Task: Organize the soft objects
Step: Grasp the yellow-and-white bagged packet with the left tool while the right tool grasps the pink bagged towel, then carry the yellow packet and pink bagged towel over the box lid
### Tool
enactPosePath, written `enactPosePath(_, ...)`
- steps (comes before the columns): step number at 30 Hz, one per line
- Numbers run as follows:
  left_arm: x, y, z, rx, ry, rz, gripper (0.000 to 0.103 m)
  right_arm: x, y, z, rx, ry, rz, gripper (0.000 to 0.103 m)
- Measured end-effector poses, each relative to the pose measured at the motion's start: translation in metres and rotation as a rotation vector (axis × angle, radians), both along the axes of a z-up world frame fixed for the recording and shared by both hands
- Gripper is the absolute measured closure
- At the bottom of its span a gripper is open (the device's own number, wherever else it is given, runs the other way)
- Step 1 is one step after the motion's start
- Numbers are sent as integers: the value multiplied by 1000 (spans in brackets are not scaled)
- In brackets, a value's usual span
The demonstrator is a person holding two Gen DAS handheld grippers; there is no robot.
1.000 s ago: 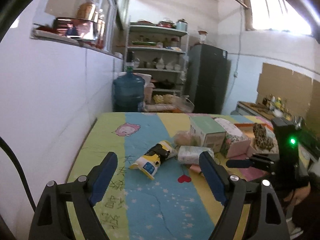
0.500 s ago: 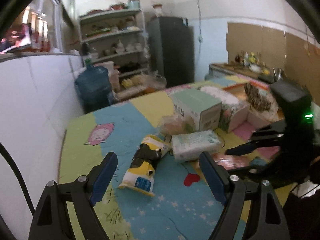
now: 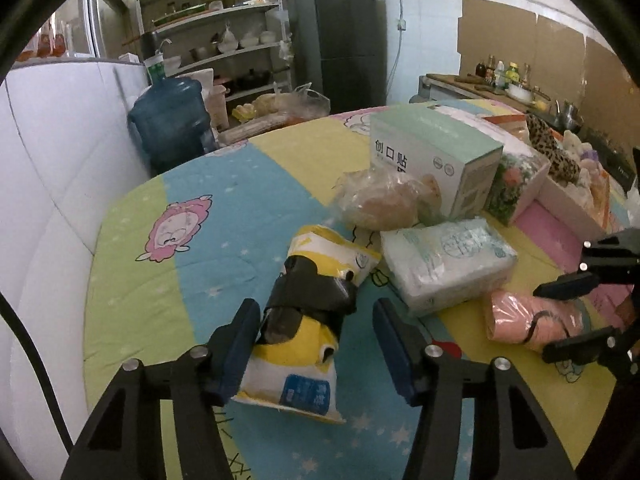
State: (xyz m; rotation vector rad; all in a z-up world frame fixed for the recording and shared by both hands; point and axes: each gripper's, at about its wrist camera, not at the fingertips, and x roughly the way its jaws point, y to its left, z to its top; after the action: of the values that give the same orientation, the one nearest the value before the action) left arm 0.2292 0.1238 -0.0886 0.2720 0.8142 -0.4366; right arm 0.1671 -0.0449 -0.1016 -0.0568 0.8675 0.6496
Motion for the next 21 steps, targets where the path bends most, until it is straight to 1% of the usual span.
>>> enactPosePath(1,1,0,-1,3,-2,8,55,-1,0,0,3,-1,-3,59)
enactPosePath(2,3,2,-1,5,-3,22,57,-3,0,-1,6,-2,-6,59)
enactPosePath(4,5,4,-1,-15,5,37,58,-4,-1,-1,11,-3,-10,59)
enactPosePath(8,8,7,-1,-42,15,65,60,-4,-3,-2,21,-2,-18,59)
enactPosePath(12,1,6,1,-54,5,107,61,-4,-4,0,29,-4,-27,60)
enactPosePath(16,-16,4,7,-60,-25,175,61,-5,-7,0,42,-5,-25,60)
enactPosePath(21,-44,3,13,-97,-65,227,61,-11,-8,3,51,-13,-16,60)
